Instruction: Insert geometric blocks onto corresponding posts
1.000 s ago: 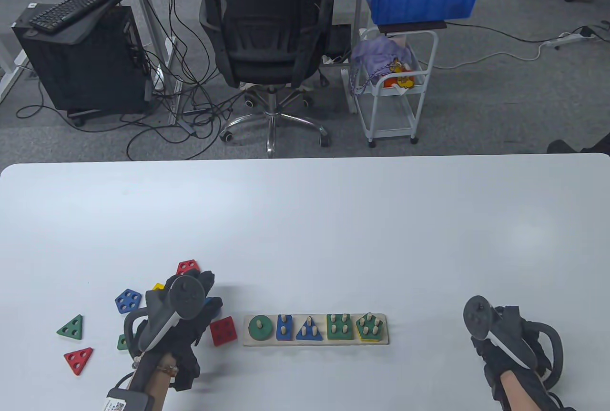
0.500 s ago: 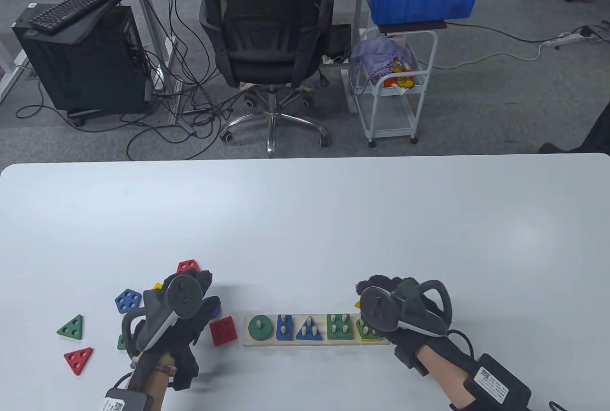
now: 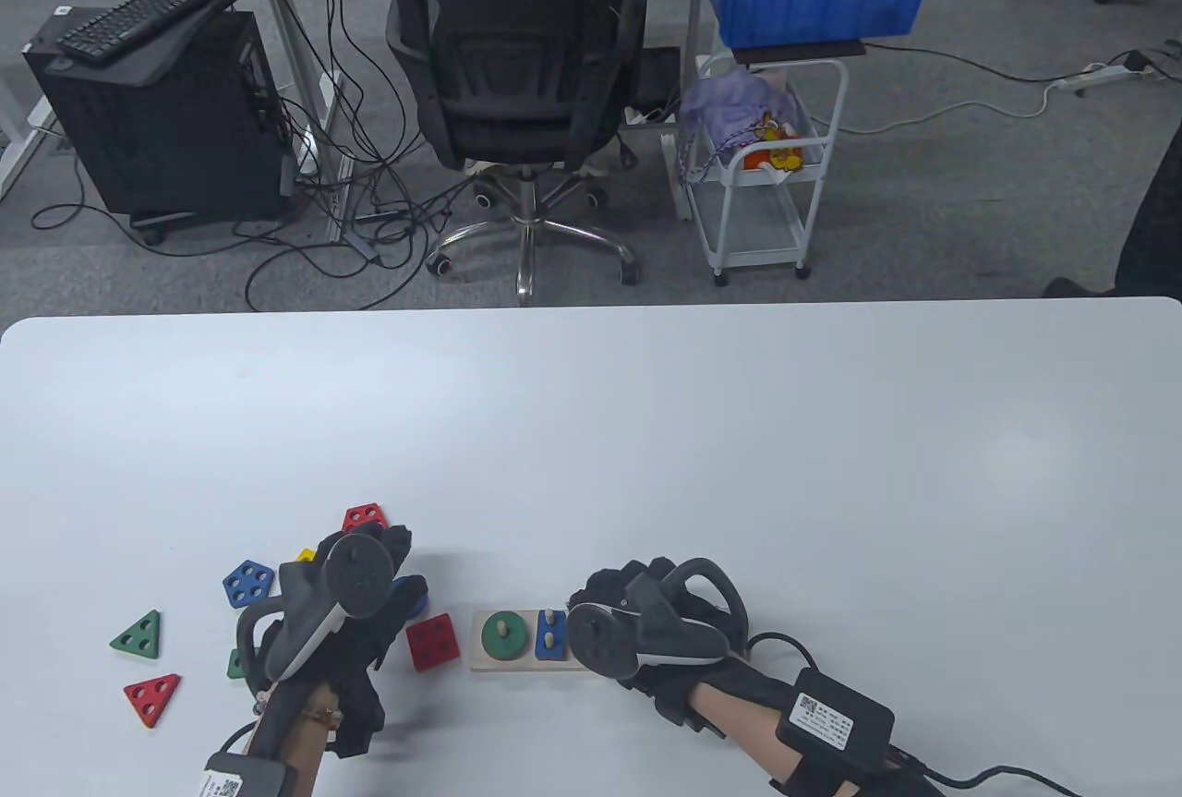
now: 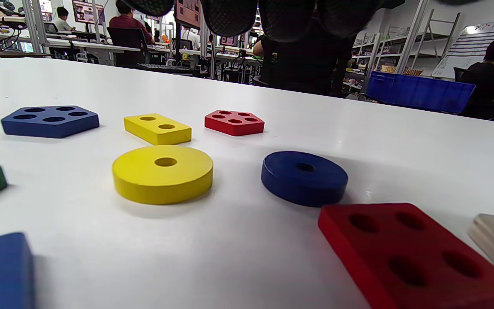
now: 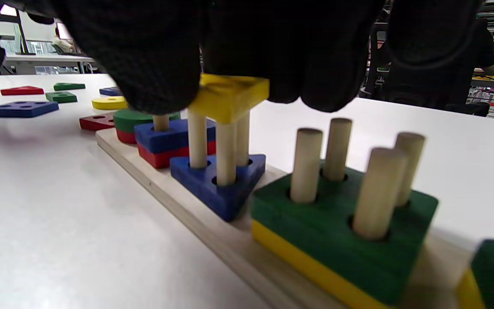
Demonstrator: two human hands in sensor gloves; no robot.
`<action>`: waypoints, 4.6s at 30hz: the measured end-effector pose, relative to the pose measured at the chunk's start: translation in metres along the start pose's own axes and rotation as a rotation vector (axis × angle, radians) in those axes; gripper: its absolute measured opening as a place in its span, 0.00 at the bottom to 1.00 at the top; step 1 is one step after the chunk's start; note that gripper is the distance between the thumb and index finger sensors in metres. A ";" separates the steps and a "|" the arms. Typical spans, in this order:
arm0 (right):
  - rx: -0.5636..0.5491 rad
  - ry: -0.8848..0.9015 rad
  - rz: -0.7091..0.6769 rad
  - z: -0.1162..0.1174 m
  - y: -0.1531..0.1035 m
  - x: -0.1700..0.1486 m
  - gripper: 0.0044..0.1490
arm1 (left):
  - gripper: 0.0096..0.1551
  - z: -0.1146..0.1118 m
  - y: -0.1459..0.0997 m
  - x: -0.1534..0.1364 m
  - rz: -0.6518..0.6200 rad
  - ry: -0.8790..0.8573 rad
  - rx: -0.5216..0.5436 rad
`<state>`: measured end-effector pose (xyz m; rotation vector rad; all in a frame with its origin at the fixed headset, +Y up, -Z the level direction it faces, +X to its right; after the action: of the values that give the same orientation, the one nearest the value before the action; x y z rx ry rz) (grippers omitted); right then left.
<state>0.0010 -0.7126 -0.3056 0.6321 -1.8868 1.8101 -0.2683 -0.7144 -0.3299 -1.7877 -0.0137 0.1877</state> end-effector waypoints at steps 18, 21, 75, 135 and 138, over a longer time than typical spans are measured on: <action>-0.020 0.138 0.253 -0.007 -0.046 -0.076 0.40 | 0.38 -0.003 -0.010 0.021 -0.119 0.089 -0.087; 0.009 0.154 0.364 -0.001 -0.076 -0.107 0.40 | 0.39 -0.017 -0.008 0.029 -0.145 0.185 -0.148; -0.236 0.298 -0.030 -0.041 -0.062 -0.026 0.52 | 0.43 -0.029 -0.033 0.091 -0.548 -1.298 -0.552; -0.056 0.204 0.394 0.001 -0.093 -0.151 0.43 | 0.39 -0.014 0.010 -0.008 0.031 0.043 -0.043; -0.020 0.203 0.465 0.001 -0.104 -0.169 0.43 | 0.40 -0.027 0.015 0.000 0.065 0.160 -0.143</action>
<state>0.1984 -0.7141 -0.3254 -0.0106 -2.0211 2.0339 -0.2660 -0.7440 -0.3391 -1.9423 0.1489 0.0913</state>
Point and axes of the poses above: the tracker on the back of each hand, its own x axis roughly to the thumb side, its own y axis roughly from the wrist to the fingertips, z = x × y, the point moved 2 cm from there along y, roughly from the wrist to the fingertips, and after that the axes turned 5 degrees about -x, right-handed, at the moved point
